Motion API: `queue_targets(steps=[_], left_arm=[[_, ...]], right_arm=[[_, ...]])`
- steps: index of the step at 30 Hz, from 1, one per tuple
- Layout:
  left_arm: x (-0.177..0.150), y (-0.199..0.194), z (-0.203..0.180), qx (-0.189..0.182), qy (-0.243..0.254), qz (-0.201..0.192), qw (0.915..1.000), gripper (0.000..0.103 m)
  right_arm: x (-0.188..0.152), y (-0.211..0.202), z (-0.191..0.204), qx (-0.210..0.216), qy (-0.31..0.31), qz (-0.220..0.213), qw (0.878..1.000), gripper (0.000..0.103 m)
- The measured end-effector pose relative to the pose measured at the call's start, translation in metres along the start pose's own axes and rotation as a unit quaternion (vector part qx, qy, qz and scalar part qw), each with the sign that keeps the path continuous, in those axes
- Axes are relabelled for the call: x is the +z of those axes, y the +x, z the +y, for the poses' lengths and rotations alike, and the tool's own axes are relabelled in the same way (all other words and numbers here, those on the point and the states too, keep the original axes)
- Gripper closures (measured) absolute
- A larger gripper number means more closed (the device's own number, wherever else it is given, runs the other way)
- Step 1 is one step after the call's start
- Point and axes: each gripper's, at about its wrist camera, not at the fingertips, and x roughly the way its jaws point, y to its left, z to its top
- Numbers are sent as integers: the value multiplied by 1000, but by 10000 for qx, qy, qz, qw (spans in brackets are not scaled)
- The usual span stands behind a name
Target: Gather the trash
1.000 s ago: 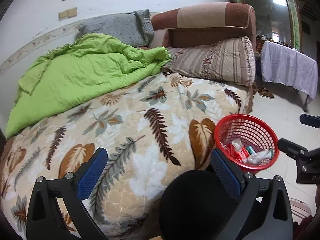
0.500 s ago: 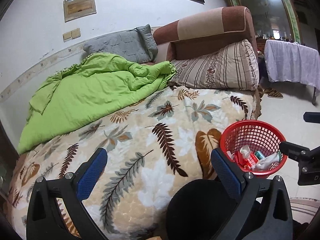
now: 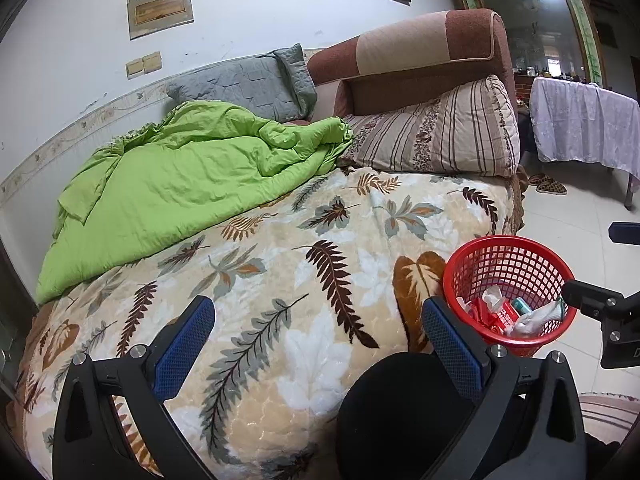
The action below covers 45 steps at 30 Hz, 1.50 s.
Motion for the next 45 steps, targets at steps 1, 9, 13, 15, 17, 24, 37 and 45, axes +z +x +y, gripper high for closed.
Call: queue_targets(steps=[1, 9, 13, 15, 17, 24, 37, 45], left_arm=[[0, 0, 0, 8, 0, -4, 10000, 0], [-1, 0, 3, 24, -37, 6, 10000, 0], [-1, 1, 3, 23, -41, -7, 10000, 0], [-1, 1, 4, 33, -53, -2, 10000, 0], [-2, 1, 4, 26, -42, -1, 10000, 0], [-1, 0, 4, 32, -49, -1, 10000, 0], [-1, 0, 5, 37, -51, -1, 10000, 0], [-1, 0, 4, 35, -54, 5, 10000, 0]], right_arm=[[0, 0, 0, 3, -5, 7, 10000, 1], [0, 2, 1, 9, -2, 22, 10000, 1], [0, 2, 1, 13, -2, 25, 10000, 1], [0, 1, 1, 8, 0, 23, 10000, 1], [0, 2, 1, 15, -3, 19, 10000, 1], [-1, 2, 1, 15, -1, 21, 10000, 1], [-1, 2, 2, 27, -2, 21, 10000, 1], [-2, 2, 2, 30, 7, 23, 10000, 1]])
